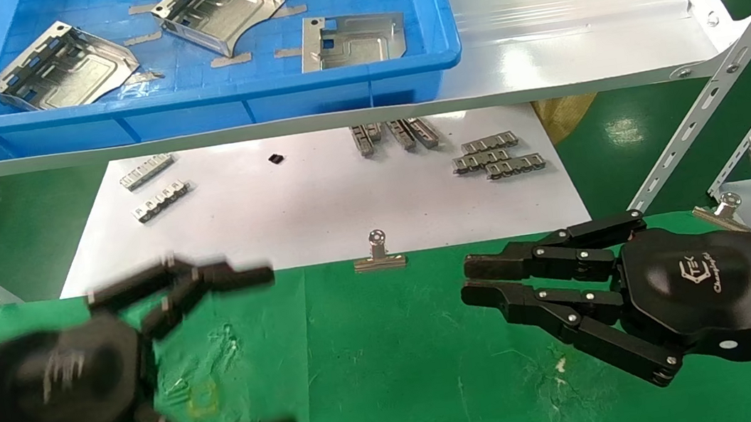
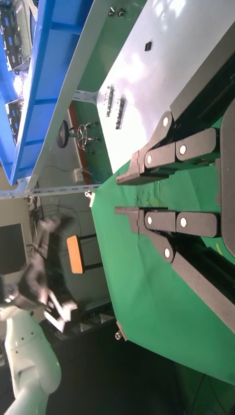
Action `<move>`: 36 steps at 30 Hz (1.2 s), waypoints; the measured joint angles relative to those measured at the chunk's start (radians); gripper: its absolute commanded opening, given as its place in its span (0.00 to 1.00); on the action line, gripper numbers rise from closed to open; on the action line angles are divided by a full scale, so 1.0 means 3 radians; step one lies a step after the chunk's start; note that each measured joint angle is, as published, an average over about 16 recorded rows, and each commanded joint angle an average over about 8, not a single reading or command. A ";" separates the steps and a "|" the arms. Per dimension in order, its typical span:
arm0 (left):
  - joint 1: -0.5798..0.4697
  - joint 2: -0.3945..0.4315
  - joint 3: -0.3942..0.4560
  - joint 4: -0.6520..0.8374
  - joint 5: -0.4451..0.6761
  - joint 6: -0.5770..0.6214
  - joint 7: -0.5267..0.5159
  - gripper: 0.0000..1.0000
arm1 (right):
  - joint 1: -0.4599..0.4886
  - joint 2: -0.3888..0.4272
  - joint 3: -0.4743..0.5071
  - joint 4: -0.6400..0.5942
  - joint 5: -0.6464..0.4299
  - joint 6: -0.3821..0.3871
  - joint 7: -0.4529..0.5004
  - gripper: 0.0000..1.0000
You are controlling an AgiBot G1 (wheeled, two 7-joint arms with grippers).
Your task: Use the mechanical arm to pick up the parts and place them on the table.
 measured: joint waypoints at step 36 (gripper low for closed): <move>-0.2624 0.1940 0.0720 0.3905 0.1822 -0.2291 0.0530 0.00 | 0.0000 0.0000 0.0000 0.0000 0.0000 0.0000 0.0000 1.00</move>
